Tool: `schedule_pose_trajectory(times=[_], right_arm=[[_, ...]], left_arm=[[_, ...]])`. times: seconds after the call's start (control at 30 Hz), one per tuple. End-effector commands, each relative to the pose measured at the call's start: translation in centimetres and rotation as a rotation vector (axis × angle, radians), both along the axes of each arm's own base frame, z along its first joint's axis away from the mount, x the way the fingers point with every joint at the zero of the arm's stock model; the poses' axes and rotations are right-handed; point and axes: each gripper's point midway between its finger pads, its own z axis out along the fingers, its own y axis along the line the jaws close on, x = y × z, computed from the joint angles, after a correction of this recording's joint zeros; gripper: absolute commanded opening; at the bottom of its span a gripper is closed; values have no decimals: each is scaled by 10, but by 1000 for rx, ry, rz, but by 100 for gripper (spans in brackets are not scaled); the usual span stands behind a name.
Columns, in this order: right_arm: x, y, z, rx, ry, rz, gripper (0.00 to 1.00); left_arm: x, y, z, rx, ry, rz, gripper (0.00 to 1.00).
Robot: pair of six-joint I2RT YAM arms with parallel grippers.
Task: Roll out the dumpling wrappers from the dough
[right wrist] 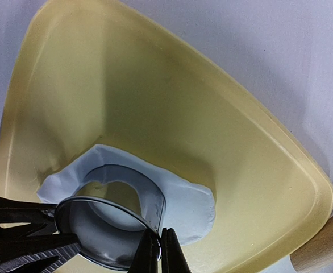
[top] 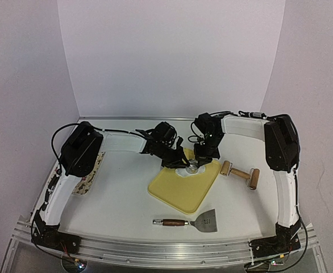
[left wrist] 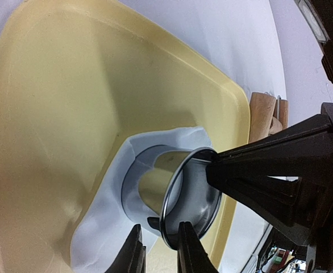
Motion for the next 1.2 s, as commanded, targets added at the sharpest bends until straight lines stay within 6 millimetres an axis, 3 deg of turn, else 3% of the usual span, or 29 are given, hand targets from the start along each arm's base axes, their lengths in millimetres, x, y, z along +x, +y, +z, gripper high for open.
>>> schedule_pose_trajectory(times=[0.0, 0.43, 0.9, 1.17], right_arm=[[-23, -14, -45, -89, 114, 6, 0], [-34, -8, -55, -119, 140, 6, 0], [-31, -3, -50, -127, 133, 1, 0], [-36, -1, -68, -132, 180, 11, 0]], left_arm=[[-14, 25, -55, 141, 78, 14, 17], [-39, 54, -93, 258, 137, 24, 15], [-43, 67, -112, 331, 153, 28, 12], [-43, 71, -124, 360, 169, 26, 12]])
